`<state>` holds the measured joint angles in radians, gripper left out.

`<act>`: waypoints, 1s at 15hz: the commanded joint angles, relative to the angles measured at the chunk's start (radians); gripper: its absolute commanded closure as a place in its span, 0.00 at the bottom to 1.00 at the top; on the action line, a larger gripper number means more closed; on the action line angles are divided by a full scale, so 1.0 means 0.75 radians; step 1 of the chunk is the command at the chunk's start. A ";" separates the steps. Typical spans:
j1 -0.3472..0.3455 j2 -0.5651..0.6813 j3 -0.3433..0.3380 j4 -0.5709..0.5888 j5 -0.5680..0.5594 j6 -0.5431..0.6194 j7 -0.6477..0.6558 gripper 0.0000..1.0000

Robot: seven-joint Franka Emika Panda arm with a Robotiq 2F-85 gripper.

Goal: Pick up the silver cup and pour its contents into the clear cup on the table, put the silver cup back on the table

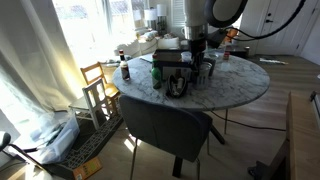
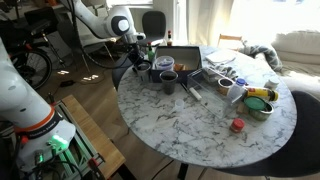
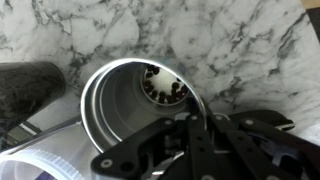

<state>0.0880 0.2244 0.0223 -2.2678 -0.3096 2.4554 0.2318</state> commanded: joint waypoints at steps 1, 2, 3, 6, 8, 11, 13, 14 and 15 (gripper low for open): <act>0.033 -0.056 -0.014 -0.022 -0.025 -0.043 0.045 0.99; 0.037 -0.078 -0.013 -0.031 -0.030 -0.059 0.051 0.99; 0.038 -0.101 -0.009 -0.041 -0.025 -0.071 0.044 0.99; 0.021 -0.216 0.018 -0.101 0.038 -0.123 -0.049 0.99; -0.001 -0.307 0.028 -0.154 0.097 -0.146 -0.157 0.99; -0.039 -0.443 0.002 -0.255 0.244 -0.084 -0.393 0.99; -0.062 -0.516 -0.040 -0.300 0.380 -0.084 -0.584 0.99; -0.071 -0.548 -0.065 -0.316 0.440 -0.100 -0.672 0.99; -0.074 -0.577 -0.095 -0.331 0.515 -0.105 -0.777 0.99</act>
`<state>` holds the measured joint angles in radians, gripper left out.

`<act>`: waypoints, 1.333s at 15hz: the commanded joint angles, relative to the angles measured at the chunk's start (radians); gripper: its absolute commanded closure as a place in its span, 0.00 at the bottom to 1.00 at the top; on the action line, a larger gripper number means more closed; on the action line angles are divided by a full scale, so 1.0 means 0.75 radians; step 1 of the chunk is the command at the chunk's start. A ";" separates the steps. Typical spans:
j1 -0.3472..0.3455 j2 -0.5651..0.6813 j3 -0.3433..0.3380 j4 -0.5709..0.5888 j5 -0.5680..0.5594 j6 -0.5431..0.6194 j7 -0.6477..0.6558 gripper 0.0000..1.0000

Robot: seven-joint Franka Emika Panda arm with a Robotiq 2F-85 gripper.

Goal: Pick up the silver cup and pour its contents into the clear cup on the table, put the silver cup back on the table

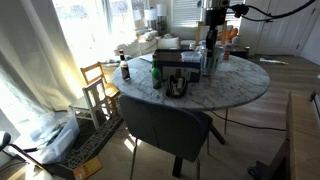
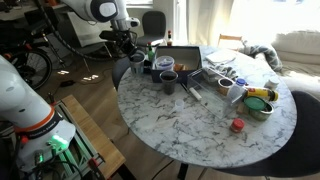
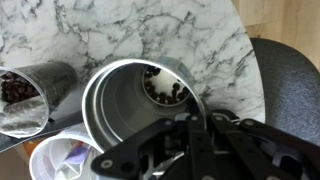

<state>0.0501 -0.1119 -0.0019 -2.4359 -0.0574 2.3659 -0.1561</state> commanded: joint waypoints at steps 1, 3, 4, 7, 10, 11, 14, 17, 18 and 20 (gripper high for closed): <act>-0.034 -0.149 -0.102 -0.110 0.236 -0.015 -0.348 0.99; -0.050 -0.181 -0.179 -0.108 0.338 -0.070 -0.497 0.99; -0.056 -0.190 -0.228 -0.099 0.408 -0.094 -0.590 0.99; -0.072 -0.201 -0.365 -0.070 0.659 -0.155 -0.846 0.99; -0.099 -0.181 -0.337 -0.064 0.612 -0.127 -0.808 0.96; -0.100 -0.184 -0.343 -0.064 0.624 -0.128 -0.821 0.96; -0.096 -0.185 -0.338 -0.064 0.633 -0.128 -0.822 0.96; -0.110 -0.154 -0.372 -0.022 0.675 -0.145 -0.847 0.99; -0.124 -0.138 -0.396 -0.002 0.702 -0.149 -0.861 0.99; -0.144 -0.110 -0.441 0.035 0.780 -0.177 -0.910 0.99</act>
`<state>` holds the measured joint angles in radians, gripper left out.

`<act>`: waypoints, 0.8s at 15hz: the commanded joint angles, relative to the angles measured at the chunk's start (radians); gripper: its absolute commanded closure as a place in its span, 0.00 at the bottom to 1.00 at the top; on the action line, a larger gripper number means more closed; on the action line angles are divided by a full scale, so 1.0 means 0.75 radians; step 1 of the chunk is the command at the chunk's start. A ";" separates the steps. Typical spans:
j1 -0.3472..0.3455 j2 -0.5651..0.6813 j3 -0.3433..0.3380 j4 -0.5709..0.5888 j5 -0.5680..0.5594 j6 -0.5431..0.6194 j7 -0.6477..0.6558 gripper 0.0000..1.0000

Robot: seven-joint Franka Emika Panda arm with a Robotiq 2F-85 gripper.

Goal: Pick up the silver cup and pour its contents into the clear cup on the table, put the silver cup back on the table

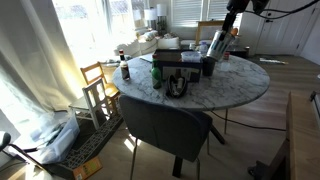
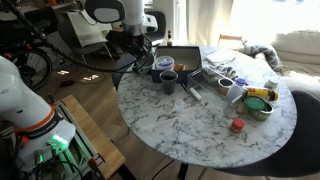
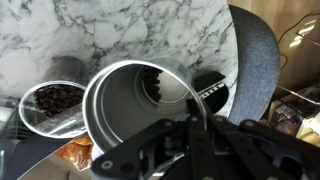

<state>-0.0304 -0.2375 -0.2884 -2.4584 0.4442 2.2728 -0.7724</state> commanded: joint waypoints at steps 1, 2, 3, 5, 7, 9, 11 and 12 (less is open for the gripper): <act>-0.042 0.074 -0.080 0.084 0.163 -0.065 -0.129 0.99; -0.047 0.095 -0.099 0.106 0.227 -0.078 -0.178 0.99; -0.052 0.118 -0.114 0.130 0.291 -0.108 -0.229 0.99; -0.077 0.167 -0.125 0.183 0.404 -0.188 -0.322 0.99; -0.114 0.219 -0.119 0.240 0.493 -0.273 -0.388 0.99; -0.152 0.273 -0.106 0.297 0.567 -0.350 -0.436 0.99; -0.188 0.332 -0.098 0.355 0.637 -0.447 -0.482 0.99; -0.207 0.362 -0.095 0.384 0.666 -0.500 -0.499 0.99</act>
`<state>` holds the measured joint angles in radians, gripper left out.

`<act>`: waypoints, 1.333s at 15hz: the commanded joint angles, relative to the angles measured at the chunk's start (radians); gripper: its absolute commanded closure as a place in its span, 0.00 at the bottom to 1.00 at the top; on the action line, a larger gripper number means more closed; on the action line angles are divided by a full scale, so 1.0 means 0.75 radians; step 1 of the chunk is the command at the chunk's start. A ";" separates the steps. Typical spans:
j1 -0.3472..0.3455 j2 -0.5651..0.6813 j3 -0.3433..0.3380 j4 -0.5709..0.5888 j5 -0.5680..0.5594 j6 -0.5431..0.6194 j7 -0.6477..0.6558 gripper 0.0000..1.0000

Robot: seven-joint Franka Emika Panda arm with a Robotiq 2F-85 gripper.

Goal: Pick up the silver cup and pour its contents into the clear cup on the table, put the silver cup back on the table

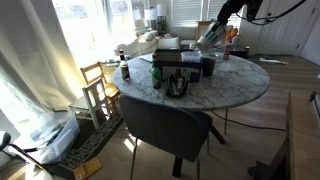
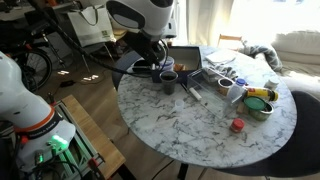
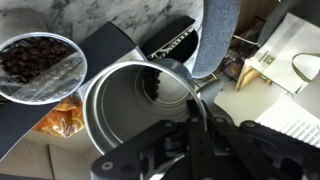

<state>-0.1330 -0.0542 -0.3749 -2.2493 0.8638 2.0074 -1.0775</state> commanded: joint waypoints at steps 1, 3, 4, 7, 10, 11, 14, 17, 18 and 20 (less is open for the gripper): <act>-0.090 0.151 0.024 0.134 0.136 -0.202 -0.111 0.99; -0.126 0.215 0.035 0.187 0.169 -0.294 -0.130 0.99; -0.142 0.248 0.043 0.212 0.183 -0.323 -0.134 0.99; -0.191 0.345 0.059 0.288 0.233 -0.409 -0.134 0.99; -0.239 0.430 0.078 0.355 0.275 -0.488 -0.141 0.99; -0.253 0.453 0.083 0.373 0.286 -0.512 -0.144 0.99; -0.293 0.527 0.097 0.424 0.310 -0.577 -0.159 0.99; -0.330 0.590 0.107 0.460 0.323 -0.627 -0.168 0.99; -0.343 0.610 0.108 0.470 0.327 -0.648 -0.171 0.99; -0.366 0.645 0.111 0.485 0.338 -0.679 -0.179 0.99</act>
<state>-0.3611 0.3686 -0.3102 -1.9281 1.0865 1.5545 -1.1826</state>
